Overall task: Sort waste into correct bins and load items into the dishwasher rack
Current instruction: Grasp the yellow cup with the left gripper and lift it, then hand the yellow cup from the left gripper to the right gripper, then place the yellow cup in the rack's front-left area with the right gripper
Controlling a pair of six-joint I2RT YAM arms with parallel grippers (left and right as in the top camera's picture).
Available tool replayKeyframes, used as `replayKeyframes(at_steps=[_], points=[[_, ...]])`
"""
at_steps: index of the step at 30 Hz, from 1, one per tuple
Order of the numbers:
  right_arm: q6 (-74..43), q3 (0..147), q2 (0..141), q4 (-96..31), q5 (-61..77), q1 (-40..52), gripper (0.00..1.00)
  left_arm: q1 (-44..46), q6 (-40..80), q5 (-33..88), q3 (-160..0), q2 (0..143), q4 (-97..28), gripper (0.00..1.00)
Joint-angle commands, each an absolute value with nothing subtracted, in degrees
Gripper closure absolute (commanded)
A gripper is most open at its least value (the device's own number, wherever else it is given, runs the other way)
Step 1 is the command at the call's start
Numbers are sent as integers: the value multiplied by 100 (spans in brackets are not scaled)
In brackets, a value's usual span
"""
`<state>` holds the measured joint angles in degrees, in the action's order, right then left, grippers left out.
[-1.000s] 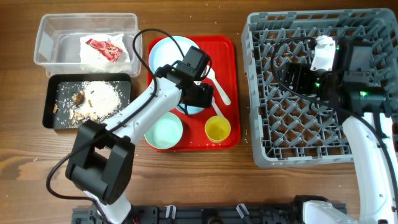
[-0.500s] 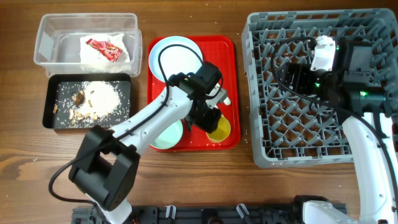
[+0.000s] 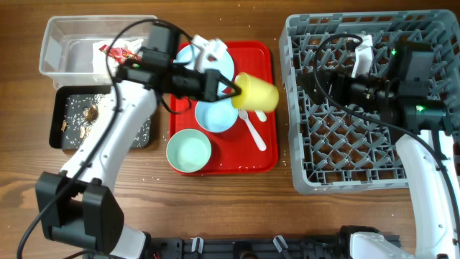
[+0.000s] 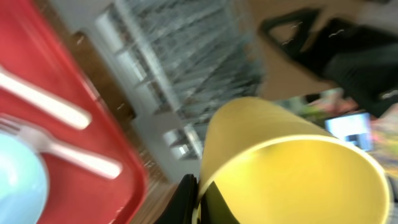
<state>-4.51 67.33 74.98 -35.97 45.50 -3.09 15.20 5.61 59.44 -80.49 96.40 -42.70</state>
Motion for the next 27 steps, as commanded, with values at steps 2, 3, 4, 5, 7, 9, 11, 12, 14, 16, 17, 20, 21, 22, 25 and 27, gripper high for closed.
replayKeyframes(at_steps=[2, 3, 4, 5, 7, 9, 11, 12, 14, 16, 17, 20, 21, 22, 25, 27], points=[[-449, 6775, 7649, -2818, 6777, -213, 1, 1107, 1284, 7614, -8108, 9585, -3763, 96], [-454, 6775, 7677, -2580, 6978, -104, 1, 1107, 1422, 7675, -8108, 9585, -3653, 96], [-460, 6775, 7708, -2329, 7065, 67, 0, 1107, 1452, 7791, -8108, 9585, -3566, 96], [-467, 6775, 7738, -2165, 7061, 231, 1, 1107, 1466, 7918, -8108, 9585, -3511, 96], [-469, 6775, 7822, -1855, 7063, 633, 1, 1107, 1573, 8103, -8108, 9585, -3420, 96], [-471, 6775, 7920, -1616, 7059, 998, 6, 1107, 1575, 8204, -8108, 9585, -3420, 96], [-506, 6775, 8020, -1496, 7059, 1164, 18, 1107, 1575, 8270, -8108, 9585, -3420, 96], [-631, 6775, 8075, -1428, 7043, 1216, 23, 1107, 1575, 8270, -8108, 9585, -3420, 96], [-768, 6775, 8119, -1313, 7041, 1236, 31, 1107, 1573, 8270, -8108, 9585, -3420, 96], [-836, 6775, 8117, -1149, 7061, 1236, 46, 1107, 1570, 8267, -8108, 9585, -3422, 95], [-921, 6775, 8117, -1081, 7059, 1236, 48, 1107, 1570, 8267, -8108, 9585, -3420, 89], [-1144, 6775, 8110, -1116, 6932, 1066, 52, 1107, 1564, 8149, -8106, 9585, -3422, 50], [-1249, 6775, 8110, -1188, 6781, 967, 52, 1107, 1564, 8040, -8106, 9585, -3422, 46], [-1382, 6775, 8099, -1426, 6427, 808, 52, 1107, 1564, 7795, -8106, 9585, -3424, 44], [-1350, 6777, 7865, -2810, 4759, 517, 52, 1107, 1566, 6477, -8106, 9585, -3441, 40], [-1380, 6783, 7369, -3951, 3262, 519, 52, 1111, 1566, 5203, -8106, 9585, -3579, 39]])
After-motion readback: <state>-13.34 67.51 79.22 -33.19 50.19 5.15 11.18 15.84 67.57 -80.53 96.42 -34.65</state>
